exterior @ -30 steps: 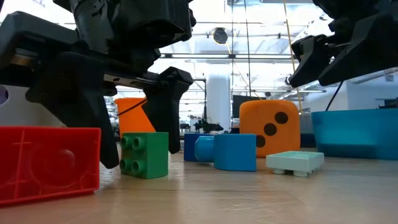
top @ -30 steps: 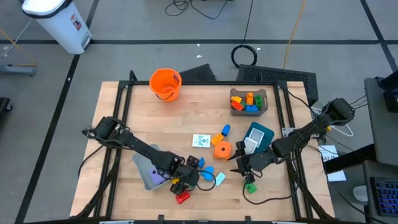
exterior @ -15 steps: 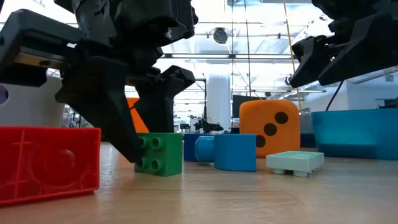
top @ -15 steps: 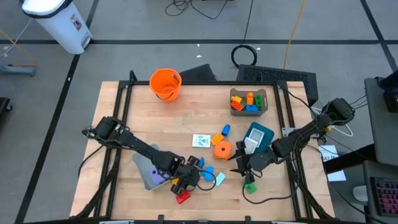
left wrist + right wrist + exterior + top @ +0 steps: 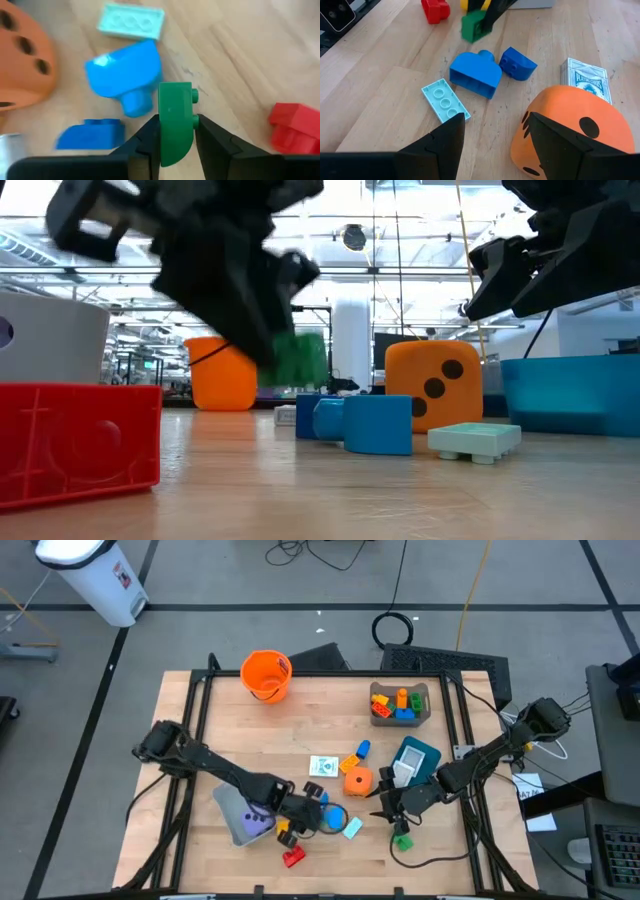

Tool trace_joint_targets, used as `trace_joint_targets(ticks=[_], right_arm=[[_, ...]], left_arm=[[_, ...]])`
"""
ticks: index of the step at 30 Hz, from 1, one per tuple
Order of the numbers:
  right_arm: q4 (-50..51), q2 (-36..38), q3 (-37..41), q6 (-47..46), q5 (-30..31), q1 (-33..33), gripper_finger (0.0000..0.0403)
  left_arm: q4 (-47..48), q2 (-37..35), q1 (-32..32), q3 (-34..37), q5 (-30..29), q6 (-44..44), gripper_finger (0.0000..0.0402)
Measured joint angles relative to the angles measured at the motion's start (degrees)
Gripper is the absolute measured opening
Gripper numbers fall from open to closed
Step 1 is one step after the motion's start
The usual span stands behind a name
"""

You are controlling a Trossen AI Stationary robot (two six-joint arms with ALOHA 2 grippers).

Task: Pick & Place Toys
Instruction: Put the green game piece into the black bin

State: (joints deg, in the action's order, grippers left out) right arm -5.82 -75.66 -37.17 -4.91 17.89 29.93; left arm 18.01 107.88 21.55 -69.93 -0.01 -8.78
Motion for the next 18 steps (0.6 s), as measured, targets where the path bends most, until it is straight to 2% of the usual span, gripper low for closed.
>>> trace_joint_targets(ticks=[4,9,13,18], right_arm=[[-3.6,0.0,0.0,3.4,0.0,0.0,0.0212],[-16.7,0.0,0.0,14.0,0.0,0.0,0.0212],[-26.5,0.0,-0.1,20.5,0.1,-1.3,0.0212],[-31.7,0.0,-0.1,20.8,0.2,-6.0,0.0212]], left_arm=[[0.7,-5.3,-1.3,0.0,0.0,-0.2,0.0114],[-2.2,-12.4,-4.5,0.0,-2.6,2.8,0.0135],[-2.0,-14.5,-8.4,0.0,-3.4,5.9,0.0114],[-3.2,-13.7,-10.9,0.0,-3.4,4.4,0.0096]])
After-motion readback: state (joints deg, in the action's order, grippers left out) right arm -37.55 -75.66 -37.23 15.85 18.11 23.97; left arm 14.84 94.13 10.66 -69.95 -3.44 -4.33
